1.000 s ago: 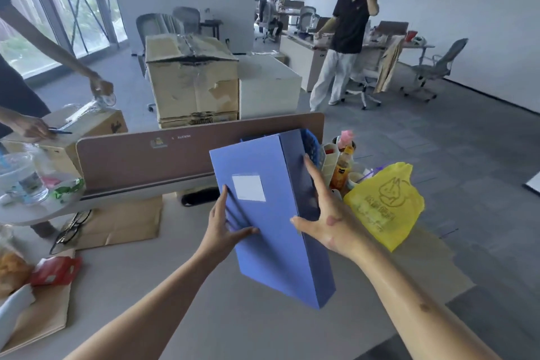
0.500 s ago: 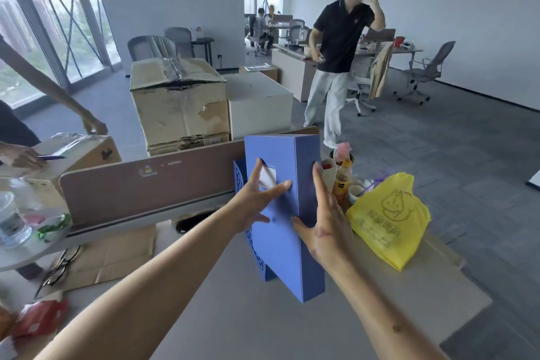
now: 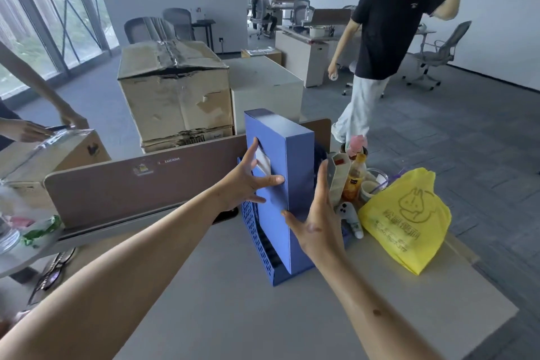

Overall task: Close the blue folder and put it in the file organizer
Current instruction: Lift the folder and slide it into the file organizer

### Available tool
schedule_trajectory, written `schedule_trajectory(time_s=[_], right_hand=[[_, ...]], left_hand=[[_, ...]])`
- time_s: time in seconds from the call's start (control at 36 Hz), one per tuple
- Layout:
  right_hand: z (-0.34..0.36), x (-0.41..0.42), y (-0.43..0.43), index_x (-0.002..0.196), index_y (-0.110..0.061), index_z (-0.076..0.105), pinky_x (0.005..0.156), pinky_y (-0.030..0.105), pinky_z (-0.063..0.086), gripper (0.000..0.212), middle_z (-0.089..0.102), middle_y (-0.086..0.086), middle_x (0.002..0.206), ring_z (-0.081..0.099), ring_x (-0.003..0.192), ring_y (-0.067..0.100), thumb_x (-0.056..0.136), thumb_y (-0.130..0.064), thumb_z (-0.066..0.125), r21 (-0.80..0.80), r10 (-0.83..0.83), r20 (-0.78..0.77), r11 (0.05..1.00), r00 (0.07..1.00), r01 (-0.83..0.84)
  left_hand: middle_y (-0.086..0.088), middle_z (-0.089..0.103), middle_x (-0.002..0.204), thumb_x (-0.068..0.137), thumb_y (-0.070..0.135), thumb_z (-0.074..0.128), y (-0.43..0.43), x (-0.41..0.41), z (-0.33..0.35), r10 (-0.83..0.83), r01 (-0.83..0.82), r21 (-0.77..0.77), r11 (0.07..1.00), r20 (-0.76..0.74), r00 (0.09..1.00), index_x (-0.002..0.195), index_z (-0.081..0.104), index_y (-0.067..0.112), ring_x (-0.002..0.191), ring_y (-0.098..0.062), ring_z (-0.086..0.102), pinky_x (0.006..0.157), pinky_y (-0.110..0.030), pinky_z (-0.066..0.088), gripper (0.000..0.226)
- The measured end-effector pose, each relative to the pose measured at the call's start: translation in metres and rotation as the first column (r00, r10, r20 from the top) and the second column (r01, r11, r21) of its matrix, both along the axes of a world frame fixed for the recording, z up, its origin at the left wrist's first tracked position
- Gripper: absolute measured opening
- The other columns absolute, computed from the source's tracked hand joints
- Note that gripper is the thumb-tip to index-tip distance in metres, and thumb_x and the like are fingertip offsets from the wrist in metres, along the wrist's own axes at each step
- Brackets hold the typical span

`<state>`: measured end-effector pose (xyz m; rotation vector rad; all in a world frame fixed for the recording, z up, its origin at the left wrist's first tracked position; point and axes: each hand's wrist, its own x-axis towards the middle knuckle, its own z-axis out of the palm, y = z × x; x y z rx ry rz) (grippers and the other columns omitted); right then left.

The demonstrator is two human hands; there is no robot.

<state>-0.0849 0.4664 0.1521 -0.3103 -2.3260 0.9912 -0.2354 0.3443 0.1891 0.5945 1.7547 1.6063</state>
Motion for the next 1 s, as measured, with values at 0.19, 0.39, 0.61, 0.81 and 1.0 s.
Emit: schedule_trajectory(time_s=[0.19, 0.39, 0.61, 0.81, 1.0], right_hand=[[-0.045, -0.018, -0.004, 0.156, -0.013, 0.01, 0.094, -0.012, 0.021, 0.099, 0.011, -0.028, 0.152, 0.007, 0.127, -0.037, 0.083, -0.021, 0.076, -0.077, -0.001, -0.032, 0.997, 0.999, -0.002], [-0.088, -0.026, -0.002, 0.155, -0.024, 0.01, 0.103, 0.046, 0.05, 0.099, 0.028, 0.0, 0.161, 0.038, 0.145, 0.019, 0.081, -0.033, 0.075, -0.22, -0.024, -0.037, 0.975, 0.999, 0.015], [-0.119, -0.026, -0.006, 0.155, -0.017, 0.013, 0.105, 0.049, 0.049, 0.095, 0.033, 0.005, 0.157, 0.042, 0.142, 0.022, 0.083, -0.023, 0.075, -0.346, -0.016, -0.002, 0.938, 1.0, 0.015], [-0.142, -0.024, -0.012, 0.152, -0.024, 0.016, 0.108, 0.052, 0.045, 0.092, 0.037, 0.004, 0.154, 0.043, 0.141, 0.022, 0.082, -0.017, 0.075, -0.411, -0.006, 0.029, 0.912, 1.0, 0.017], [-0.152, -0.024, -0.014, 0.152, -0.023, 0.017, 0.108, 0.053, 0.045, 0.089, 0.036, 0.005, 0.152, 0.043, 0.14, 0.025, 0.083, -0.017, 0.074, -0.428, -0.004, 0.032, 0.904, 0.999, 0.018]], left_hand=[[-0.001, -0.006, 0.166, 0.073, 0.02, 0.085, -0.005, -0.009, -0.022, -0.018, 0.012, -0.044, 0.999, -0.145, 0.989, 0.146, -0.002, 0.06, 0.124, -0.021, 0.05, 0.088, -0.039, 0.058, 0.121], [0.033, -0.006, 0.156, 0.069, 0.016, 0.088, -0.003, -0.014, -0.055, -0.01, 0.019, 0.027, 0.999, -0.294, 0.956, 0.152, -0.001, 0.046, 0.15, -0.003, -0.002, 0.119, -0.047, 0.027, 0.125], [0.042, -0.002, 0.15, 0.063, 0.022, 0.091, -0.005, -0.012, -0.09, 0.018, -0.014, 0.016, 1.0, -0.254, 0.967, 0.15, 0.002, 0.052, 0.143, 0.011, 0.001, 0.121, -0.045, 0.022, 0.128], [0.03, 0.0, 0.155, 0.063, 0.019, 0.091, -0.008, -0.004, -0.109, 0.057, -0.059, -0.008, 0.998, -0.2, 0.978, 0.143, 0.004, 0.063, 0.15, -0.018, 0.007, 0.118, -0.041, 0.028, 0.126], [0.017, 0.002, 0.163, 0.065, 0.015, 0.09, -0.01, 0.001, -0.113, 0.109, -0.122, -0.074, 0.99, -0.153, 0.982, 0.141, 0.006, 0.067, 0.145, -0.032, 0.029, 0.103, -0.046, 0.049, 0.124]])
